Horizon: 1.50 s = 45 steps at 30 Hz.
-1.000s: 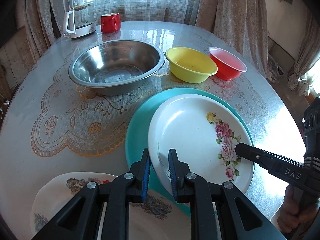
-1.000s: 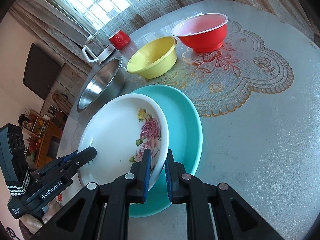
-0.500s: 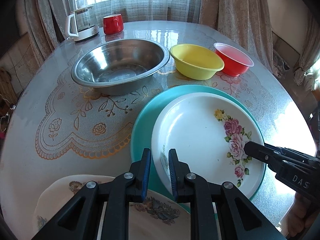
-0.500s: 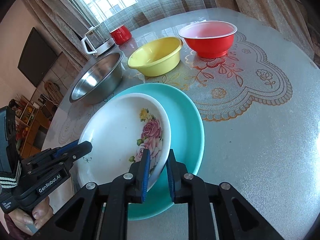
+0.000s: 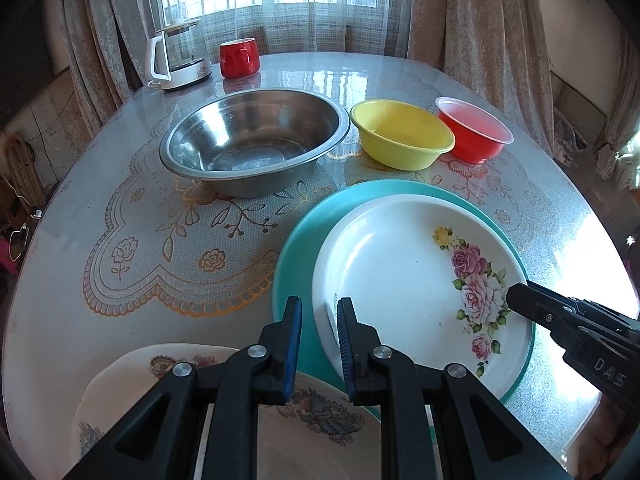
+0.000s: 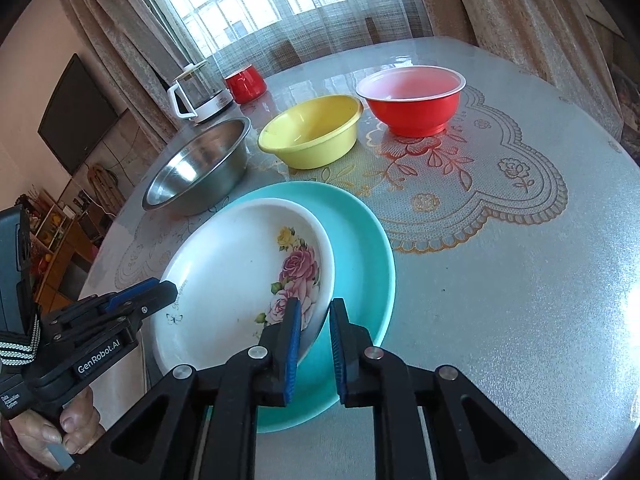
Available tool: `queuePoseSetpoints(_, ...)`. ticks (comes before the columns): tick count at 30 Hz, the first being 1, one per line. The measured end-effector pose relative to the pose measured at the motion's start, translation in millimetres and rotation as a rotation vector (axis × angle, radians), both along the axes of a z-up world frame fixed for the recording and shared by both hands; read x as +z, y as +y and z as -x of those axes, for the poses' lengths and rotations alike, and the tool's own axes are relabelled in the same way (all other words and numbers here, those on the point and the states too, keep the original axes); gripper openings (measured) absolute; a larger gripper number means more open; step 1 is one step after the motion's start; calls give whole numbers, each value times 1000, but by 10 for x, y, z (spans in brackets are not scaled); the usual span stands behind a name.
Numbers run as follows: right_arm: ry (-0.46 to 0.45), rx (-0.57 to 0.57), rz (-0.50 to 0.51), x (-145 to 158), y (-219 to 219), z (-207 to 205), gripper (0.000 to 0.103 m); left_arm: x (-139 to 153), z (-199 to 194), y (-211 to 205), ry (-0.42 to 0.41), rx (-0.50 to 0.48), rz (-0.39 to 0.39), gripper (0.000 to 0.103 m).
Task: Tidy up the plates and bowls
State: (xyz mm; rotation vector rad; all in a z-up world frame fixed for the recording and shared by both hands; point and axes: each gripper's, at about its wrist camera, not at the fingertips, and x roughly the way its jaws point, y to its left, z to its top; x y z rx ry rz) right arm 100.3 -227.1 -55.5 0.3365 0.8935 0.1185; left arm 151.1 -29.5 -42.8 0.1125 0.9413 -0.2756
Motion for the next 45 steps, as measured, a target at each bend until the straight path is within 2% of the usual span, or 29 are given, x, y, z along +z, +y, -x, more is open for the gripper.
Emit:
queuePoseSetpoints(8,6,-4,-37,-22,-35,-6,15,119,77,105,-26,28,52,18)
queuePoseSetpoints(9,10,-7,-46,-30,-48,-4,19,142,94,127,-33,32,60,18)
queuePoseSetpoints(11,4,-15,-56,-27,-75,7,21,189,132,182,-48,45,76,19)
queuePoseSetpoints(20,-109,5,-72,221,-72,202,26,336,359,505,-96,87,128,21)
queuePoseSetpoints(23,-139,76,-116,309,2,263,26,371,452,666,-116,107,134,23)
queuePoseSetpoints(28,-153,278,-219,382,263,387,27,401,596,1000,-136,154,161,28)
queuePoseSetpoints(34,-59,521,-316,232,646,497,30,349,774,1431,-144,245,185,32)
queuePoseSetpoints(38,8,564,-312,45,790,539,30,297,889,1701,-135,309,218,35)
queuePoseSetpoints(45,40,568,-304,-108,867,579,31,154,1045,2025,-110,378,270,38)
